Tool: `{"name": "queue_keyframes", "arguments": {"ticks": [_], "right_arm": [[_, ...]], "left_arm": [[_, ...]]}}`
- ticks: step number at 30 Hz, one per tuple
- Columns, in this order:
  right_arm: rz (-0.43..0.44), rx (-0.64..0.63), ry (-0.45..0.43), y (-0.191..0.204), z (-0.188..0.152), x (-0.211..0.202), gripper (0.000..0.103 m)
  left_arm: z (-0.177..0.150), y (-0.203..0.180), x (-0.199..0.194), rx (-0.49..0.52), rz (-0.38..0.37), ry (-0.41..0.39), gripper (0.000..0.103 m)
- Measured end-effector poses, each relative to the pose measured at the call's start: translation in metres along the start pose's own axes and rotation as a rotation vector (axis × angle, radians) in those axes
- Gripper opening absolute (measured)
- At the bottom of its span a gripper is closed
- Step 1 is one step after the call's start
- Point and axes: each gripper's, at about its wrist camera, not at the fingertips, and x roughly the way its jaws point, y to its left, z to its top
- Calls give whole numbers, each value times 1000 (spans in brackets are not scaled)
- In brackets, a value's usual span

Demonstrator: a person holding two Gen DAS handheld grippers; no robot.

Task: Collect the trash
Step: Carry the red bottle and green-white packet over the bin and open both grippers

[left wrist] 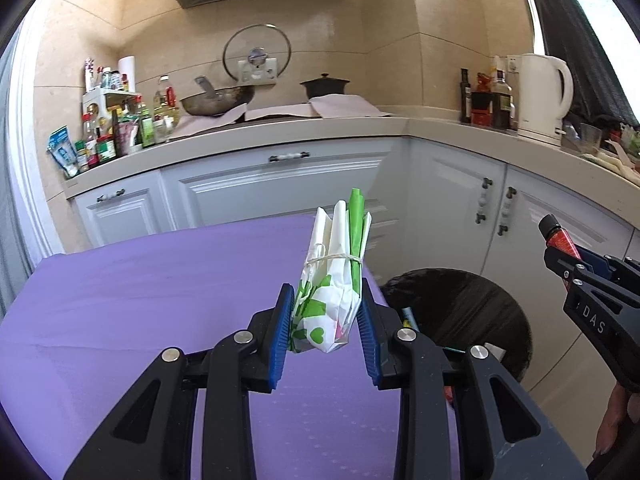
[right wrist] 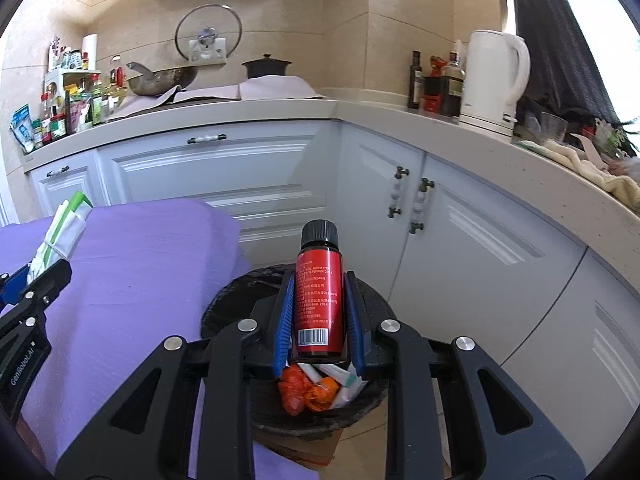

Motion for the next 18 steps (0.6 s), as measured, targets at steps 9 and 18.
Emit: {"name": "queue_keyframes", "arguments": {"ticks": [9,18], "right_arm": [[-11,15,-8,-18,-1,0,23],[-12,21,1,-22,2,11,23]], "left_arm": [[7,-24,-1,14,-19,-25,32],[7,-38,12,28,-22,-7,32]]}}
